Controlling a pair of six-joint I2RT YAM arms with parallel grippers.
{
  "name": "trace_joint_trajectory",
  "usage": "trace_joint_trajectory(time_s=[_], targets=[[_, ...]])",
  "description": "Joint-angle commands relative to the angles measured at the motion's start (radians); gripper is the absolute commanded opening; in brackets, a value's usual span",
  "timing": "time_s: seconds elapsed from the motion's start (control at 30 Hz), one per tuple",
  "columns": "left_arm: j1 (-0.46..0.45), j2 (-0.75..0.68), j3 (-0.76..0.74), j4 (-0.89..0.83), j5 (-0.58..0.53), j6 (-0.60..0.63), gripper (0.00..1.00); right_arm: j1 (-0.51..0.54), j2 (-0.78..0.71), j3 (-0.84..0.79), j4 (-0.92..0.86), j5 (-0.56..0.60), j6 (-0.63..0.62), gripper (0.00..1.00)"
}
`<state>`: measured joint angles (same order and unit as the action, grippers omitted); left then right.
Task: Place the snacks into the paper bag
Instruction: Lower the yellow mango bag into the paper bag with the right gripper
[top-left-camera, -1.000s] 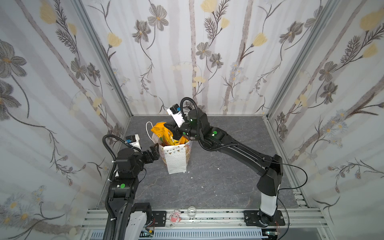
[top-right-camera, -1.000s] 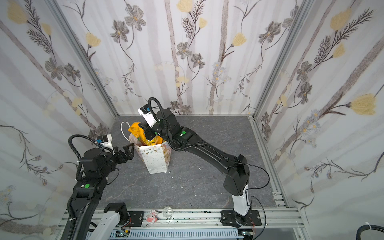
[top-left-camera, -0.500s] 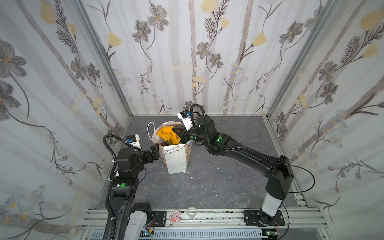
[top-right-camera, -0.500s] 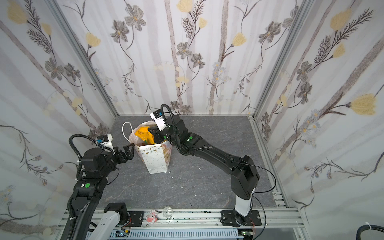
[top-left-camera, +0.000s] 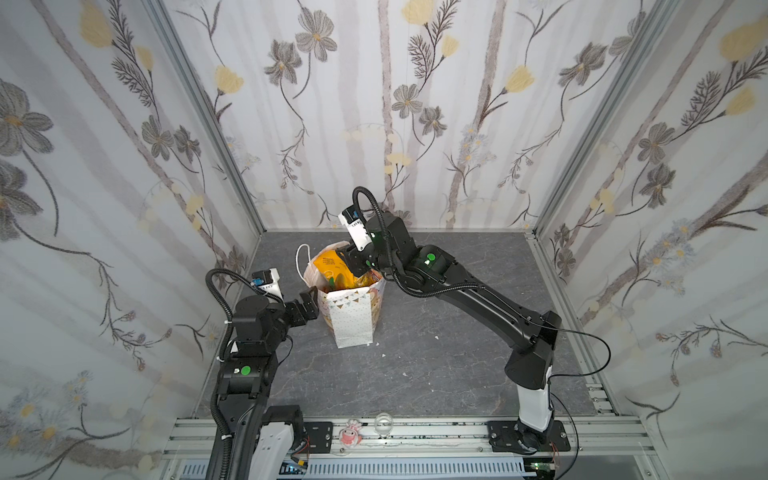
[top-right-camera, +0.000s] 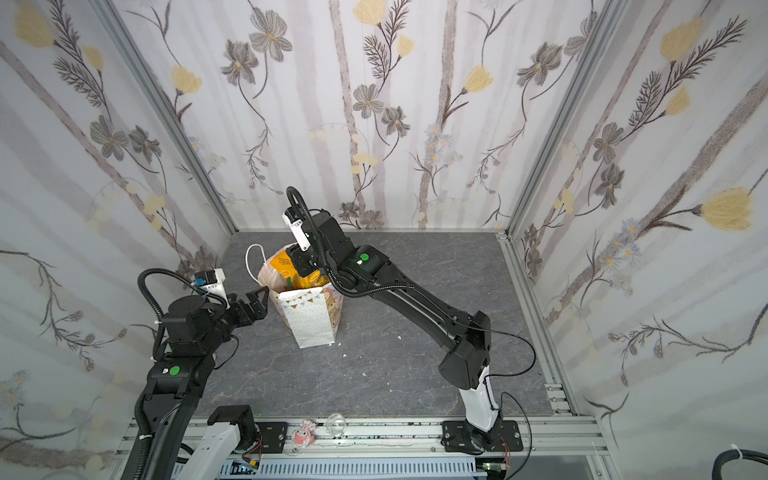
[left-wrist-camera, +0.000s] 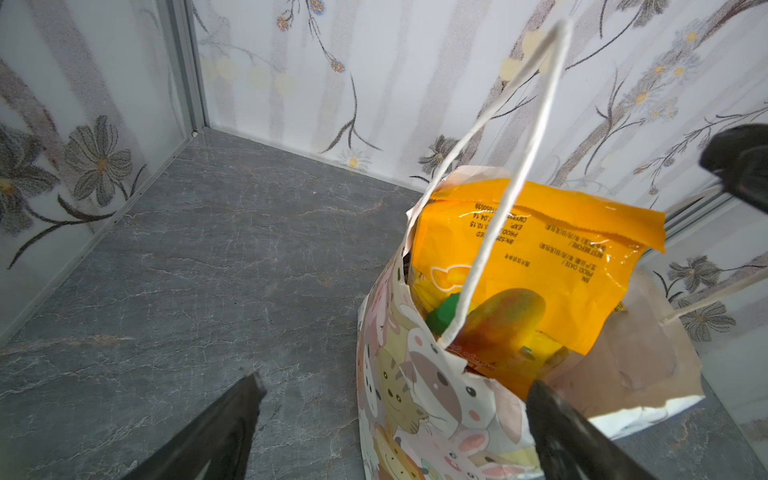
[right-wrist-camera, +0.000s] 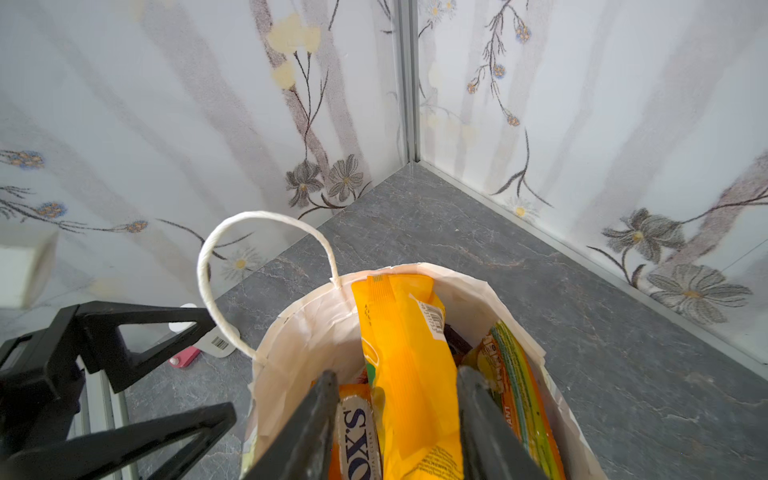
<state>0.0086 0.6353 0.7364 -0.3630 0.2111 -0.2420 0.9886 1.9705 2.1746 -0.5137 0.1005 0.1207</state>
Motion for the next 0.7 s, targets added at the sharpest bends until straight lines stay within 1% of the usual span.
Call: trace_joint_trajectory(time_s=[0.0,0.07,0.13,0.17,0.27,0.47,0.53,0.67], targets=[[0.001,-0.002,0.002,0.027,-0.003,0.004,1.00,0.011,-0.003,0.037,-0.146,0.124,-0.046,0.49],[0.000,-0.002,0.002,0.027,-0.003,0.004,1.00,0.016,-0.020,0.037,-0.157,0.149,-0.055,0.50],[0.001,0.000,0.001,0.028,0.002,0.004,1.00,0.016,-0.027,0.037,-0.152,0.163,-0.071,0.54],[0.001,-0.001,0.002,0.028,0.002,0.004,1.00,0.016,-0.024,0.036,-0.144,0.168,-0.089,0.57],[0.000,0.001,0.002,0.027,0.004,0.004,1.00,0.015,-0.004,0.040,-0.118,0.170,-0.120,0.59],[0.001,0.000,0.002,0.027,0.001,0.004,1.00,-0.012,0.067,0.087,-0.076,0.008,-0.135,0.60],[0.001,0.000,0.002,0.027,0.001,0.004,1.00,-0.015,0.098,0.119,-0.074,-0.017,-0.148,0.61],[0.001,0.001,0.002,0.027,0.002,0.004,1.00,-0.028,0.151,0.161,-0.075,-0.018,-0.177,0.65]])
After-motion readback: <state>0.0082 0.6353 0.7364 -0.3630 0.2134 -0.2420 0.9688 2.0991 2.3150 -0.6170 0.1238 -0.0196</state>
